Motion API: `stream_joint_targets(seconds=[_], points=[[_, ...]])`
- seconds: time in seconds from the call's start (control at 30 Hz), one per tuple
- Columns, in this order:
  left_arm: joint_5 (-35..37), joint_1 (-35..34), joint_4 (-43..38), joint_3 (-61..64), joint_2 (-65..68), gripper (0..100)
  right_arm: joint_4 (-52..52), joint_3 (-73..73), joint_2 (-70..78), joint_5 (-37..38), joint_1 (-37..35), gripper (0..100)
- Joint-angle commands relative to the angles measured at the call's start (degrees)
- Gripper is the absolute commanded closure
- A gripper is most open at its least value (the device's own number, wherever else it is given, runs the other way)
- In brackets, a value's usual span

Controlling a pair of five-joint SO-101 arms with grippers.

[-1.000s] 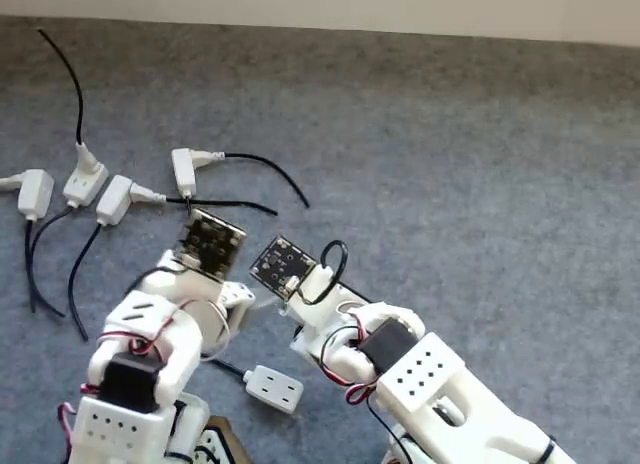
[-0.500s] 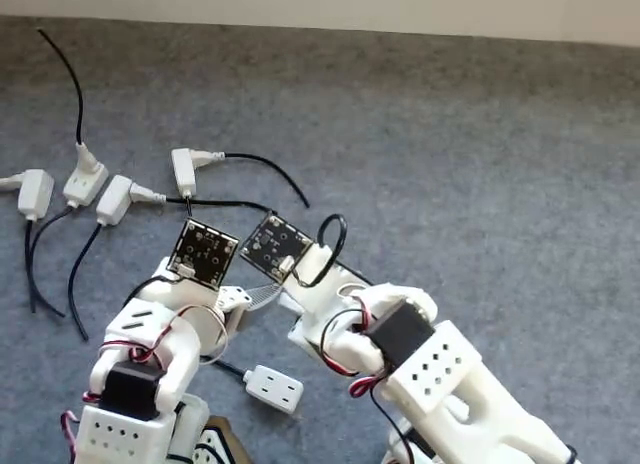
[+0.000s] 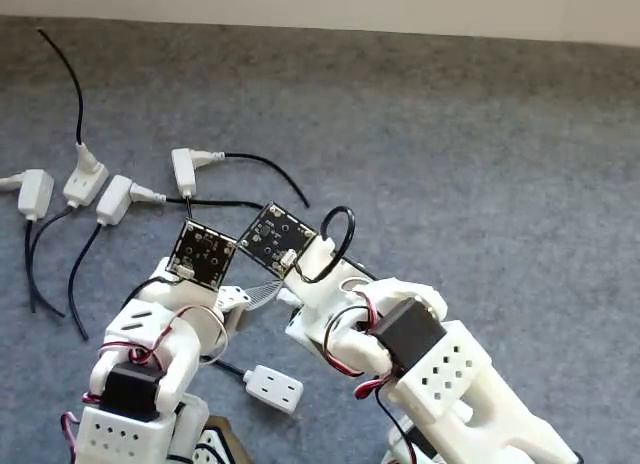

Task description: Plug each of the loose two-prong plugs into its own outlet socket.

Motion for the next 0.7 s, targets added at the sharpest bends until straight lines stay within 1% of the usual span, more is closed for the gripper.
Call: stream_joint_targets(seconds=[0.0, 0.17, 0.33, 0.4, 0.47, 0.5, 0.57, 0.67], points=[[-0.26, 3.56, -0.26, 0.75, -0.4, 63, 0.04, -3.91, -0.22, 0.35, -0.4, 99.1], [-2.02, 3.74, -0.35, 1.01, -0.04, 63, 0.13, -3.82, -0.22, 0.35, -0.31, 99.1], [-1.93, 2.95, -0.26, 0.4, -0.4, 63, 0.22, -3.74, -0.22, 1.05, -0.31, 99.1], [-1.93, -0.57, -0.35, -1.01, -0.4, 63, 1.71, -3.03, -0.13, 2.29, -0.31, 99.1], [-2.11, -5.93, -0.26, -3.65, 0.13, 63, 2.59, -1.89, -0.22, 3.08, -0.31, 99.1], [-2.29, -7.69, 0.09, -5.05, 0.48, 63, 2.68, -1.01, -0.22, 3.96, -0.31, 99.1], [-4.31, -8.31, 3.16, -8.57, 3.47, 63, 2.51, 1.1, -0.22, 7.74, -0.66, 99.1], [-4.22, -8.84, 6.95, -16.66, 13.14, 63, 2.59, 2.86, -0.31, 15.38, -2.51, 99.1]])
